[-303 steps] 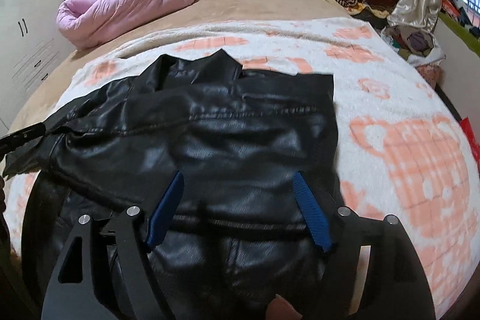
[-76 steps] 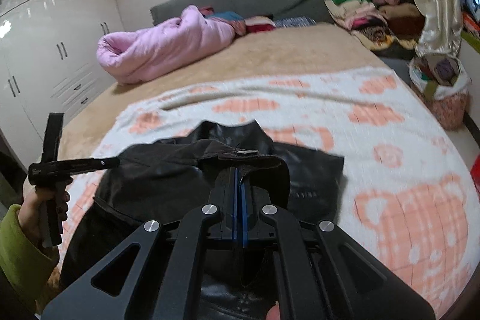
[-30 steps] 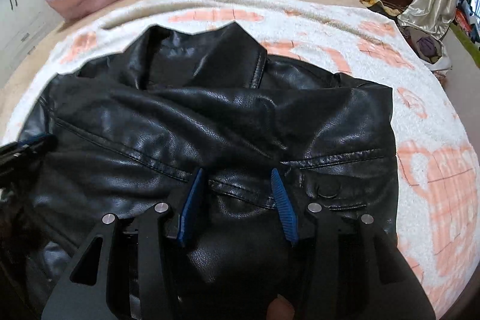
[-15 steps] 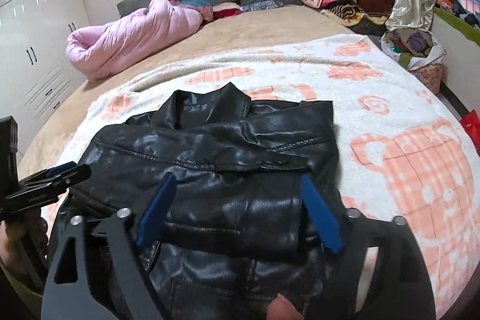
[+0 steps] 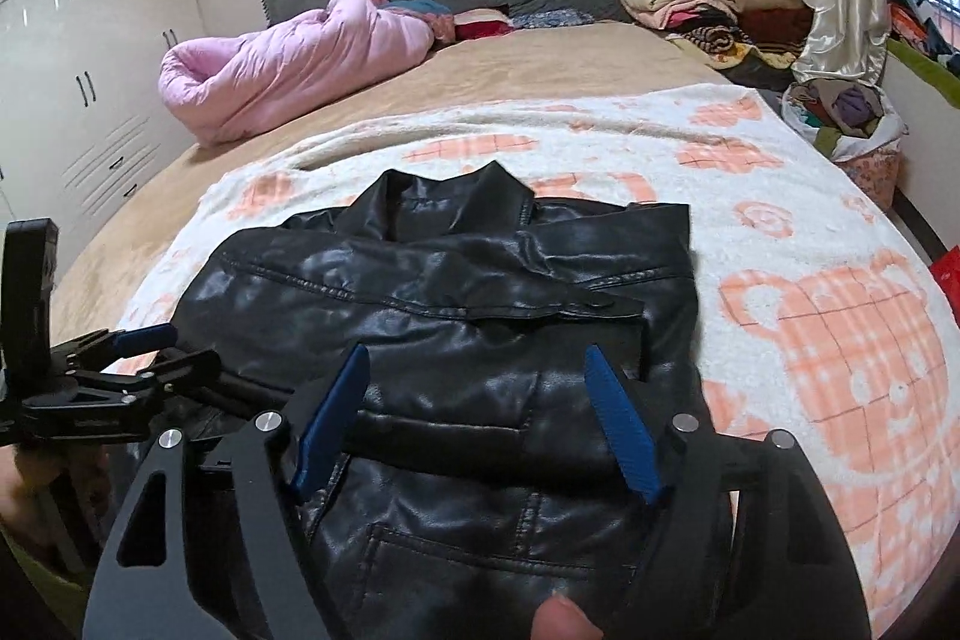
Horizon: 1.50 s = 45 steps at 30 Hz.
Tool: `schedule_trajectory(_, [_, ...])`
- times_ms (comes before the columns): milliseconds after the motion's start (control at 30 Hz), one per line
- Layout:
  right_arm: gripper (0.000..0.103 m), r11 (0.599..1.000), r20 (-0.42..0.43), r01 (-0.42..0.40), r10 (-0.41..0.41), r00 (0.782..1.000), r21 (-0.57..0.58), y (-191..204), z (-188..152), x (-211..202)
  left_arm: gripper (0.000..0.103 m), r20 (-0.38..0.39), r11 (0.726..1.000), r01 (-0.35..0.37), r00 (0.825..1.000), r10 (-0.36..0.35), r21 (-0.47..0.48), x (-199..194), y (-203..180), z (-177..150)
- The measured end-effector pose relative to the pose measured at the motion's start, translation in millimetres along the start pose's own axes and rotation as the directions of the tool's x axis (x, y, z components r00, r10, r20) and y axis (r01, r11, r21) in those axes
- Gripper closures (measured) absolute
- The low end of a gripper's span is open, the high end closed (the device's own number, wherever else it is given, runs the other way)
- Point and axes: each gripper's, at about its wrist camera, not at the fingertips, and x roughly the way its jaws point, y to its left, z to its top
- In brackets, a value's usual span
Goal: Fold large clothes
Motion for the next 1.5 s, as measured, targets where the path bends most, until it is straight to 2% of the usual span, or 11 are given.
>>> schedule_trajectory(200, [0.046,0.998,-0.053,0.004,-0.008,0.999,-0.061,12.0,4.2,16.5,0.013,-0.038,1.000,-0.013,0.999,0.013,0.002,11.3,2.3,-3.1])
schedule_trajectory(367, [0.047,0.998,-0.126,0.031,-0.039,0.991,-0.063,7.5,-4.2,37.1,0.014,-0.062,1.000,-0.026,0.998,0.026,0.006,21.6,5.1,-7.9])
schedule_trajectory(500, [0.047,0.995,-0.219,0.091,-0.100,0.971,-0.050,-7.1,-20.5,61.1,0.014,-0.085,1.000,-0.028,0.996,0.028,0.008,32.7,7.6,-13.6])
schedule_trajectory(567, [0.047,0.998,-0.213,0.068,-0.070,0.975,-0.014,-14.0,-27.0,65.6,0.014,-0.087,1.000,-0.026,0.996,0.026,-0.002,35.9,8.5,-16.1])
schedule_trajectory(700, [0.047,0.995,-0.209,0.086,-0.093,0.973,-0.042,-7.2,-25.9,63.8,0.014,-0.079,0.999,-0.037,0.996,0.037,0.001,35.2,7.1,-16.7])
schedule_trajectory(767, [0.044,0.997,-0.183,0.070,-0.073,0.980,-0.021,-6.6,-22.8,54.3,0.014,-0.073,0.999,-0.037,0.997,0.037,0.003,32.6,5.7,-15.1])
schedule_trajectory(1000, [0.017,0.999,-0.117,0.018,-0.014,0.993,0.037,-7.1,-20.2,20.8,0.014,-0.041,1.000,-0.005,0.999,0.004,-0.029,12.7,8.9,-10.4])
schedule_trajectory(1067, [0.013,0.999,-0.104,0.002,0.002,0.995,0.038,-7.6,-21.0,13.4,0.014,-0.035,0.999,0.004,0.999,-0.005,-0.035,6.0,9.2,-8.9])
schedule_trajectory(1133, [0.008,0.999,-0.093,0.002,0.002,0.996,0.039,-7.5,-21.7,5.5,0.009,-0.034,0.998,0.022,0.999,-0.024,-0.052,1.5,9.4,-7.1])
schedule_trajectory(1200, [0.007,0.999,-0.076,0.002,0.001,0.997,0.040,-7.1,-21.9,-2.9,0.009,-0.029,0.996,0.048,0.998,-0.051,-0.071,-5.0,9.6,-5.2])
schedule_trajectory(1500, [0.005,0.998,-0.038,0.003,-0.001,0.999,0.055,-6.7,-16.6,-24.2,0.009,-0.010,0.997,0.031,0.999,-0.032,-0.068,-22.5,4.1,-0.7])
